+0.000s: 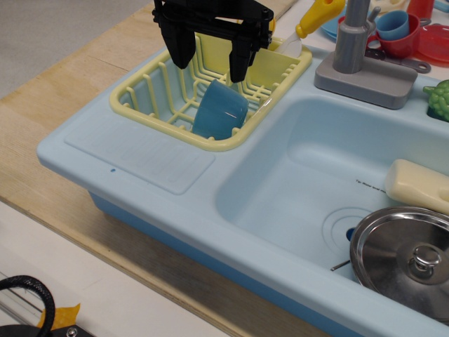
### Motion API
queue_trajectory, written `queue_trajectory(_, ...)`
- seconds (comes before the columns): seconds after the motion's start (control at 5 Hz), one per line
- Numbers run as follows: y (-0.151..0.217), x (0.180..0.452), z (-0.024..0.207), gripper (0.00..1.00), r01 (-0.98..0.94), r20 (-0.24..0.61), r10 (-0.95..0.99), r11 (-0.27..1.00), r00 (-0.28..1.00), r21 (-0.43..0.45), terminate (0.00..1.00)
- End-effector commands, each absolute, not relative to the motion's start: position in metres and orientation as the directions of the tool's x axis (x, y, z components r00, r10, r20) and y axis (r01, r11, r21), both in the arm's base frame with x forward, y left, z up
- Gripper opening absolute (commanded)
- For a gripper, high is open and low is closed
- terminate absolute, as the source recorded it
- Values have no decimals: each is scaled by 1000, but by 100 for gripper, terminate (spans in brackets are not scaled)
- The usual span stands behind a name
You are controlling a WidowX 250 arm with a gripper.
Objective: Flip cup upright
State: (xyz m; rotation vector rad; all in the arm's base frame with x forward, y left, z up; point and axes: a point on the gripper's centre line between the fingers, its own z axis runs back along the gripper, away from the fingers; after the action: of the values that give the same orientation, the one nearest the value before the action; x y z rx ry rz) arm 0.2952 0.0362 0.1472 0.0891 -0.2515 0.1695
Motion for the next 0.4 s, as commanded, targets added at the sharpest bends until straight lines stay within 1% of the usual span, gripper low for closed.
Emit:
queue_trajectory(0.0,36,295,147,100,-178,255,156,982,954,66,0)
queue_trajectory(0.2,44,299,145,100,-183,232,182,983,955,-20,0)
